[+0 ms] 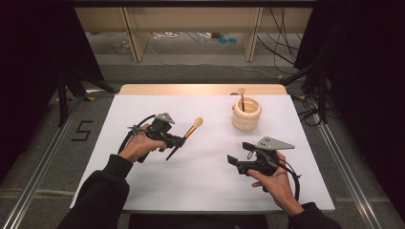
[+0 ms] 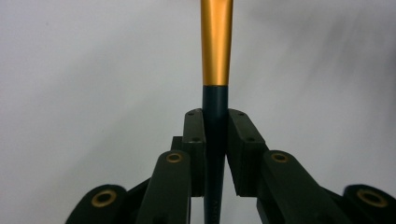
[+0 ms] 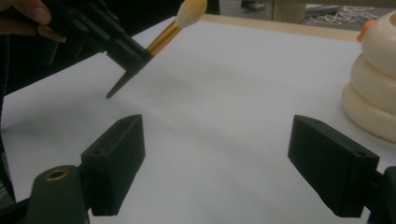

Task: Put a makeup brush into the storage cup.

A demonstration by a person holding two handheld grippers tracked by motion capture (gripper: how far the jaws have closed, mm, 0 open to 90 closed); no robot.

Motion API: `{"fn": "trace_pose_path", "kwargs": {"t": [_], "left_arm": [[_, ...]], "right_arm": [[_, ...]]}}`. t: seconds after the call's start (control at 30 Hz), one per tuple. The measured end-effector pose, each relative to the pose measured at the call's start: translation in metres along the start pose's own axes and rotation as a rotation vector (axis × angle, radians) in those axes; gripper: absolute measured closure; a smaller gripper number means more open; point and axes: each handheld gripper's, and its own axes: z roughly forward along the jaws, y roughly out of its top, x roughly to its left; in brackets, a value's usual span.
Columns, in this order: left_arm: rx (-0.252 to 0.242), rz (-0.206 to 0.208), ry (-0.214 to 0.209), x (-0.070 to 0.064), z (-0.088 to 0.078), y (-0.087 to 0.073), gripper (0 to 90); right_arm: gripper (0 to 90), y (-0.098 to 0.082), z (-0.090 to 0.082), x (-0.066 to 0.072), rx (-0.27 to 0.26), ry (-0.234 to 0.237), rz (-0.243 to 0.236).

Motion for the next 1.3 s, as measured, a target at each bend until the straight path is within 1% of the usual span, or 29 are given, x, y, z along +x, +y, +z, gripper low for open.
{"fn": "trace_pose_path", "kwargs": {"t": [0.03, 0.07, 0.13, 0.17, 0.2, 0.23, 0.27, 0.3, 0.37, 0.4, 0.43, 0.47, 0.5, 0.53, 0.6, 0.63, 0.67, 0.7, 0.73, 0.8, 0.83, 0.87, 0.93, 0.97, 1.03, 1.07, 1.1, 1.13, 1.3], "left_arm": [[-0.005, 0.001, -0.007, 0.001, -0.001, 0.0, 78.5], [-0.027, -0.016, -0.002, 0.0, -0.001, 0.0, 78.5], [-0.055, -0.039, 0.001, 0.0, 0.0, 0.0, 78.4], [-0.068, -0.05, 0.006, -0.001, 0.0, 0.0, 78.5], [-0.08, -0.058, 0.001, -0.002, 0.0, -0.001, 78.5], [-0.088, -0.058, 0.008, -0.003, 0.0, 0.0, 78.5], [-0.104, -0.064, 0.008, -0.004, 0.0, 0.0, 78.5], [-0.112, -0.075, -0.003, -0.005, 0.0, 0.0, 78.5], [-0.139, -0.09, -0.004, -0.009, 0.0, 0.0, 78.4], [-0.141, -0.095, -0.018, -0.01, 0.0, 0.0, 78.4], [-0.159, -0.097, -0.014, -0.013, 0.0, 0.0, 78.4], [-0.167, -0.098, -0.016, -0.015, 0.0, 0.0, 78.5], [-0.167, -0.101, -0.035, -0.017, 0.0, 0.001, 78.4], [-0.183, -0.102, -0.026, -0.019, 0.0, 0.001, 78.4], [-0.188, -0.106, -0.047, -0.023, -0.001, 0.001, 78.5], [-0.201, -0.105, -0.037, -0.025, 0.0, 0.002, 78.4], [-0.206, -0.105, -0.039, -0.027, 0.0, 0.002, 78.5], [-0.208, -0.111, -0.051, -0.028, 0.001, 0.002, 78.5], [-0.212, -0.107, -0.056, -0.029, 0.001, 0.002, 78.4], [-0.221, -0.117, -0.069, -0.032, 0.002, 0.003, 78.4], [-0.23, -0.117, -0.064, -0.033, 0.002, 0.003, 78.4], [-0.235, -0.12, -0.067, -0.034, 0.002, 0.003, 78.5], [-0.248, -0.114, -0.059, -0.035, 0.001, 0.003, 78.4], [-0.246, -0.114, -0.066, -0.036, 0.001, 0.004, 78.5], [-0.259, -0.114, -0.061, -0.038, 0.001, 0.004, 78.4], [-0.257, -0.114, -0.066, -0.038, 0.001, 0.004, 78.4], [-0.26, -0.113, -0.065, -0.039, 0.001, 0.004, 78.4], [-0.256, -0.109, -0.075, -0.04, 0.002, 0.005, 78.4], [-0.254, -0.105, -0.081, -0.042, 0.003, 0.005, 78.4]], "right_arm": [[19.8, 0.002, 0.001, -0.001, -0.014, 0.003, -0.006], [20.0, 0.003, 0.001, -0.002, -0.032, 0.001, 0.006], [20.4, 0.007, 0.002, -0.004, -0.047, -0.004, 0.008], [20.4, 0.009, 0.004, -0.006, -0.073, -0.013, -0.002], [20.5, 0.01, 0.004, -0.006, -0.07, 0.003, 0.016], [20.7, 0.011, 0.005, -0.007, -0.071, 0.002, 0.02], [20.9, 0.012, 0.007, -0.007, -0.087, 0.012, 0.036], [21.0, 0.014, 0.008, -0.008, -0.091, 0.015, 0.038], [20.8, 0.016, 0.012, -0.007, -0.1, 0.023, 0.048], [20.6, 0.018, 0.015, -0.006, -0.11, 0.034, 0.06], [20.7, 0.02, 0.017, -0.006, -0.12, 0.028, 0.05], [20.7, 0.021, 0.02, -0.006, -0.128, 0.039, 0.062], [20.8, 0.024, 0.022, -0.005, -0.134, 0.04, 0.067], [21.2, 0.025, 0.025, -0.004, -0.144, 0.05, 0.082], [22.0, 0.029, 0.029, -0.004, -0.145, 0.062, 0.093], [22.5, 0.03, 0.032, -0.004, -0.146, 0.056, 0.091], [23.0, 0.031, 0.035, -0.002, -0.163, 0.075, 0.1], [23.2, 0.032, 0.037, 0.0, -0.161, 0.091, 0.117], [23.6, 0.033, 0.04, 0.0, -0.151, 0.085, 0.089], [25.3, 0.035, 0.044, 0.004, -0.15, 0.096, 0.077], [26.8, 0.036, 0.045, 0.006, -0.14, 0.1, 0.08], [28.3, 0.037, 0.047, 0.007, -0.149, 0.104, 0.075], [30.3, 0.039, 0.051, 0.009, -0.176, 0.111, 0.083], [31.3, 0.04, 0.052, 0.009, -0.17, 0.124, 0.098], [33.2, 0.041, 0.056, 0.009, -0.183, 0.134, 0.111], [34.2, 0.042, 0.057, 0.009, -0.168, 0.121, 0.103], [35.6, 0.043, 0.058, 0.009, -0.168, 0.131, 0.11], [36.5, 0.043, 0.061, 0.009, -0.187, 0.137, 0.119], [42.2, 0.046, 0.071, 0.012, -0.19, 0.167, 0.136]]}}
